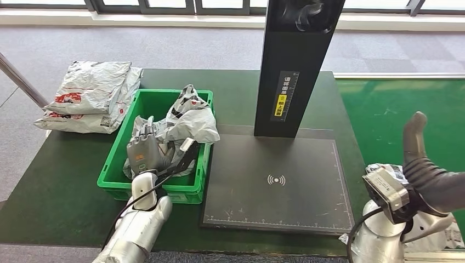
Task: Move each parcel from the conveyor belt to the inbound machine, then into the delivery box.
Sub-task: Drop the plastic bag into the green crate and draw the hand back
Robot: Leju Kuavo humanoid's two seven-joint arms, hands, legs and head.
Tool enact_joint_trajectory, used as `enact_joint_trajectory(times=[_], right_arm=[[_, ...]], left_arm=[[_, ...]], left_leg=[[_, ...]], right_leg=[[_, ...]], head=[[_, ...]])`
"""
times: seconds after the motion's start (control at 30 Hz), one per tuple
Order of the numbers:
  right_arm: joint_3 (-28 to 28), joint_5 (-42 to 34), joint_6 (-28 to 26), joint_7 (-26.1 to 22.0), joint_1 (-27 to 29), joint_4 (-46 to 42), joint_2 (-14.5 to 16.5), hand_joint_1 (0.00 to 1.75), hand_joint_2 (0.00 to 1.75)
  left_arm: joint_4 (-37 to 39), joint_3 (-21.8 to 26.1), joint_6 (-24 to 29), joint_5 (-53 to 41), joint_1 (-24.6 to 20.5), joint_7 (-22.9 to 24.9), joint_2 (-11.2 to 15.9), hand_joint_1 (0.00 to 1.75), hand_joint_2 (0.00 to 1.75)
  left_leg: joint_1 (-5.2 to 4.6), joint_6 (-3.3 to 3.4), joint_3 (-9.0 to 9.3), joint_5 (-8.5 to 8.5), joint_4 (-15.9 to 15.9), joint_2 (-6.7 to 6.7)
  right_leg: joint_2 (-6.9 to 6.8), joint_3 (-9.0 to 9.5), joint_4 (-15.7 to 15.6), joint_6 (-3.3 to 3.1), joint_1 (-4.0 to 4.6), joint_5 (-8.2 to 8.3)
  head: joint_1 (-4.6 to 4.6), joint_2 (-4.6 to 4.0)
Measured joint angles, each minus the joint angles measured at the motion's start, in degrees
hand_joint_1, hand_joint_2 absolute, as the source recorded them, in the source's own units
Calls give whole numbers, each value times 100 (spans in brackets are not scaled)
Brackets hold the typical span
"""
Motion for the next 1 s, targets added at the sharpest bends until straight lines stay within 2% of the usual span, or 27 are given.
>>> enact_joint_trajectory(times=[0.23,0.47,0.6,0.67,0.83,0.93,1.0], right_arm=[[0,-25,0,0,4,20,-1,0,175],[0,-28,0,0,6,20,-1,0,175],[0,-35,0,-1,16,17,-1,0,175],[0,-36,0,-2,25,14,-1,0,175],[-2,59,0,0,30,9,-6,0,175],[-84,739,0,-1,24,-101,-14,0,175],[-284,1445,0,-1,-1,-198,-17,0,175]], left_arm=[[-953,258,4,111,454,-478,-79,0,0],[-1426,356,4,160,612,-595,-146,0,0],[-1759,432,4,526,719,-971,-204,0,0],[-2073,506,4,845,819,-1417,-276,0,0],[-3056,914,5,1983,1054,-2982,-472,0,0],[-3589,1143,14,3505,1161,-4166,-489,0,0],[-3798,1127,19,5084,1252,-5035,-498,0,87]], left_leg=[[2,0,-10,-2,0,-1],[2,1,-14,-4,0,-2],[2,1,-14,-4,0,-1],[2,1,-14,-4,0,-1],[2,-2,-15,-6,0,0],[2,-3,-14,-7,0,0],[2,-2,-12,-8,0,-2]], right_leg=[[0,-8,0,0,1,-4],[-1,-10,0,0,0,-5],[0,-11,0,0,1,-4],[0,-11,0,0,1,-4],[1,-14,0,-2,1,-6],[1,-18,0,-5,2,-9],[-2,-16,0,-8,3,-13]], head=[[1,0],[1,-1],[1,-1],[1,-1],[1,-1],[-1,-1],[-2,0]])
